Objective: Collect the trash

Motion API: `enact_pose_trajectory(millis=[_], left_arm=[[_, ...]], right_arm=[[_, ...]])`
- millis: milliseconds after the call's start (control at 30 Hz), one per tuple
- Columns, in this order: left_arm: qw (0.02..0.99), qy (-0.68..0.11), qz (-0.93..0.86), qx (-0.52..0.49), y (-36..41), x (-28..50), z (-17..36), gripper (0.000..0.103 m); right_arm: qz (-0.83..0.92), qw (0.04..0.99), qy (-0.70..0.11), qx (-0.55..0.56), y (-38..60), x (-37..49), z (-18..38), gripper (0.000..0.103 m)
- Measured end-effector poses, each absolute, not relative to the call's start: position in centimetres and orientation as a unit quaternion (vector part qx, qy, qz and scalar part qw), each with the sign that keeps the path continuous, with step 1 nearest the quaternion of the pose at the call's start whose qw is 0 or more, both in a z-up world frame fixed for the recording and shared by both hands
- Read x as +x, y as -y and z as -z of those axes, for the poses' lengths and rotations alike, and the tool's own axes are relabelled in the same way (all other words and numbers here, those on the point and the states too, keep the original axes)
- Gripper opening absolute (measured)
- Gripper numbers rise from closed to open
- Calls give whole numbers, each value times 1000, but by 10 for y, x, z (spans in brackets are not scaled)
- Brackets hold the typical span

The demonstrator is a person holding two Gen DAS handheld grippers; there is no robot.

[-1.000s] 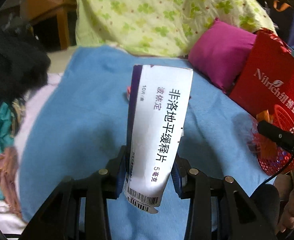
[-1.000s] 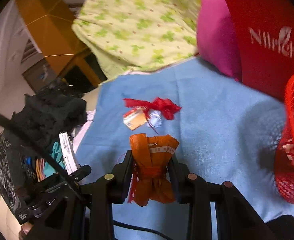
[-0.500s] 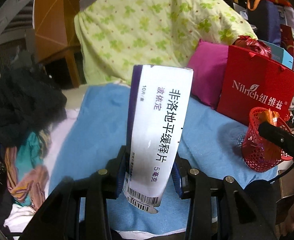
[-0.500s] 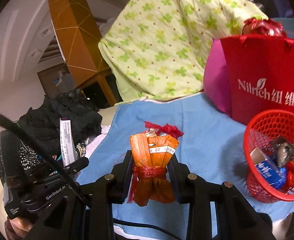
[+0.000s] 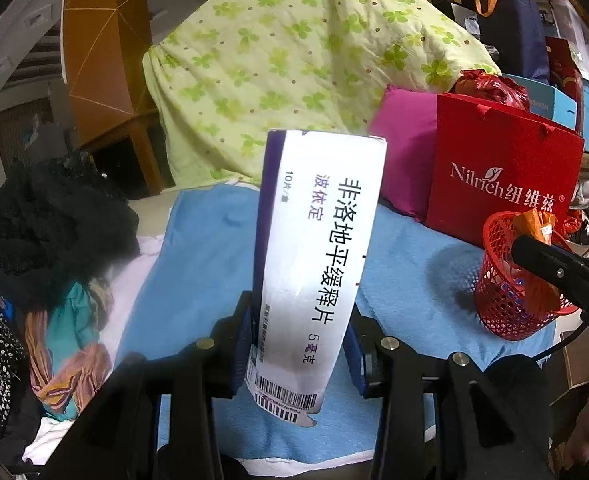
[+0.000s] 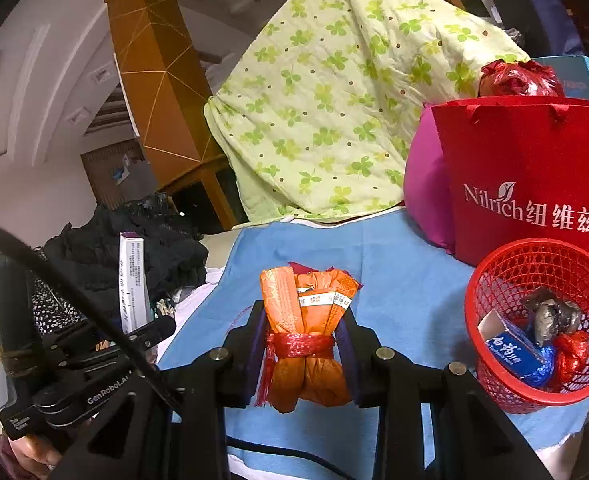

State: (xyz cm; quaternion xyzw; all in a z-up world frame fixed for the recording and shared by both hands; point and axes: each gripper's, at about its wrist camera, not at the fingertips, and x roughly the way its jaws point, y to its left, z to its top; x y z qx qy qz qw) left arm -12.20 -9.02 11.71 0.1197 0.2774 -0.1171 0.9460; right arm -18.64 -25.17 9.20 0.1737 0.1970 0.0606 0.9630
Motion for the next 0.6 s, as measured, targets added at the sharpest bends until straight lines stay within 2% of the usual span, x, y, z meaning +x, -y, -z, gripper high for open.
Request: enact_pose_trajectory(millis=[600], left_arm=[[943, -275, 119, 141, 113, -132, -115, 43]], right_arm=[[-45, 965, -187, 179, 271, -203, -85, 36]])
